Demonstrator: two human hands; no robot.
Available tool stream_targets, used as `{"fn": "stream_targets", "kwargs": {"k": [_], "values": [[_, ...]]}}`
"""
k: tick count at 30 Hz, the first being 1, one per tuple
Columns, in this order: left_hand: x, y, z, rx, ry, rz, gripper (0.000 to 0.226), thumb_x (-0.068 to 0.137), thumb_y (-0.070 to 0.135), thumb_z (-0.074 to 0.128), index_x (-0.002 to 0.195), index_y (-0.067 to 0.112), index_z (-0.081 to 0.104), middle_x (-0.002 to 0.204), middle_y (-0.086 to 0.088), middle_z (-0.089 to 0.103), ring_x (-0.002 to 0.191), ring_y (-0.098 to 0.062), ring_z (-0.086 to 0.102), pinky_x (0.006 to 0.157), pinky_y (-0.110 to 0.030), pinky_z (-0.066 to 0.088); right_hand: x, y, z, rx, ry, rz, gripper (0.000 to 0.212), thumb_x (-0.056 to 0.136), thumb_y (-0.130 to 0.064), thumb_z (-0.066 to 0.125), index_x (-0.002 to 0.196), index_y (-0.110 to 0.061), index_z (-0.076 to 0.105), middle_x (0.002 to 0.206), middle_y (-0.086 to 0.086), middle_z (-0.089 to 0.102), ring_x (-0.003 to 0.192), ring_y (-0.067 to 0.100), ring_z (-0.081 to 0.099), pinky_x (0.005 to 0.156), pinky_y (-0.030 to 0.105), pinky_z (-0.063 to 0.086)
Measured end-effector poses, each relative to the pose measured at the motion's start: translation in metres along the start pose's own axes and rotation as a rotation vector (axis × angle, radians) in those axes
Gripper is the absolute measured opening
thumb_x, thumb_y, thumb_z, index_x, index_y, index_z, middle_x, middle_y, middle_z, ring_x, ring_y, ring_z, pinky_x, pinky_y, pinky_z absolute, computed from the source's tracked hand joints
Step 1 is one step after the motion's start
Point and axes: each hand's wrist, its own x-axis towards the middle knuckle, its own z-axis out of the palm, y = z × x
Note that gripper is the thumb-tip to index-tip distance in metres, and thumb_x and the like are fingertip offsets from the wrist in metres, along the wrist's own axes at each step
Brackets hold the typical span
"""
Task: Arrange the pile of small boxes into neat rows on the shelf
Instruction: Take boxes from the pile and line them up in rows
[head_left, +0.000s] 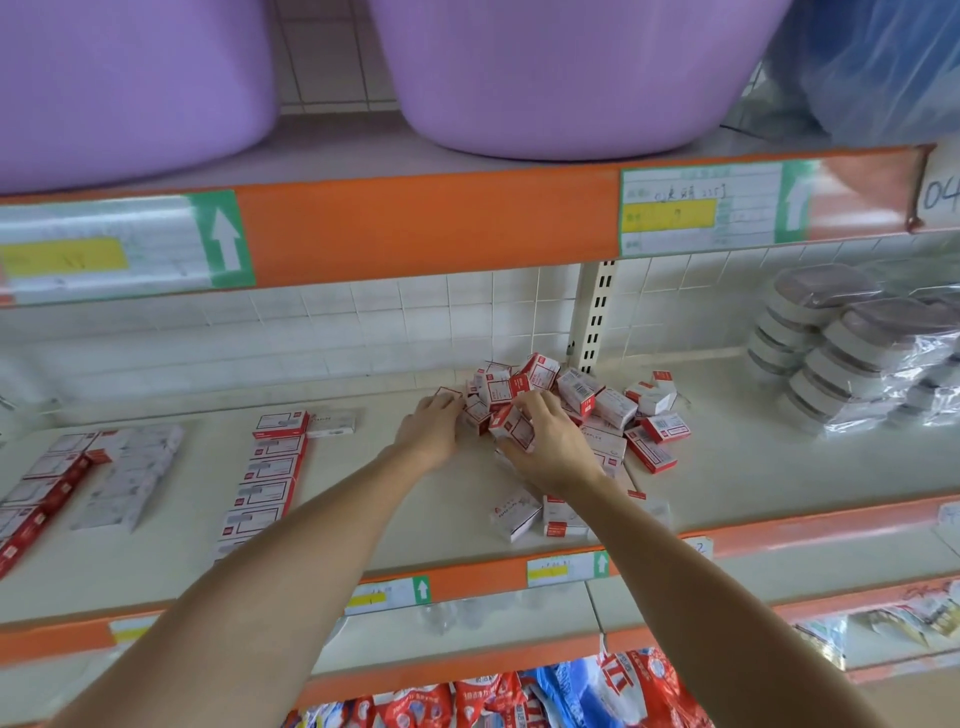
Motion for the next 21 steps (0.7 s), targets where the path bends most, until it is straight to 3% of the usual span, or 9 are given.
{"fn": "stream_targets", "kwargs": {"k": [5,9,16,19,21], "values": [[-0.004,-0.001,0.0,0.124,0.077,-0.023,0.041,0.091,0.009,0.051,0.132,0.013,0.047,0.134,-0.008,0.04,0.121,-0.032,0.036,0.089,-0.041,0.04,0.001,-0.004,0.001,-0.006,-0.008,0.013,0.05,0.086,-0.045,0.063,0.126,-0.022,0.044,0.118,-0.002,0.047,0.101,0.017,0.053,0.08,0.036,0.053],[-0.008,-0.002,0.0,0.142,0.121,-0.064,0.03,0.089,0.005,0.049,0.116,0.016,0.053,0.124,-0.008,0.04,0.115,-0.031,0.036,0.092,-0.039,0.035,-0.002,-0.006,0.001,-0.023,-0.009,0.02,0.049,0.086,-0.045,0.064,0.125,-0.021,0.044,0.117,-0.004,0.046,0.099,0.016,0.054,0.077,0.035,0.054],[-0.02,-0.019,0.009,-0.181,0.131,-0.027,0.025,0.089,0.005,0.048,0.111,0.014,0.052,0.102,-0.007,0.041,0.095,-0.032,0.048,0.076,-0.038,0.046,-0.01,-0.011,0.001,-0.033,0.023,-0.013,0.053,0.085,-0.043,0.067,0.129,-0.021,0.049,0.119,-0.005,0.049,0.1,0.015,0.054,0.073,0.032,0.052],[-0.029,-0.023,0.007,-0.282,0.162,-0.065,0.04,0.087,0.015,0.065,0.125,0.012,0.054,0.114,-0.011,0.048,0.105,-0.033,0.052,0.084,-0.037,0.047,-0.011,-0.016,0.007,-0.028,0.038,-0.05,0.054,0.083,-0.043,0.068,0.13,-0.023,0.052,0.121,-0.005,0.052,0.103,0.017,0.057,0.073,0.034,0.054],[-0.036,-0.029,0.009,-0.324,0.174,-0.126,0.047,0.082,0.023,0.073,0.123,0.007,0.057,0.117,-0.013,0.05,0.11,-0.031,0.051,0.094,-0.037,0.046,-0.01,-0.021,0.013,-0.032,0.03,-0.063,0.053,0.081,-0.04,0.068,0.13,-0.025,0.054,0.12,-0.006,0.052,0.105,0.017,0.056,0.075,0.034,0.053]]}}
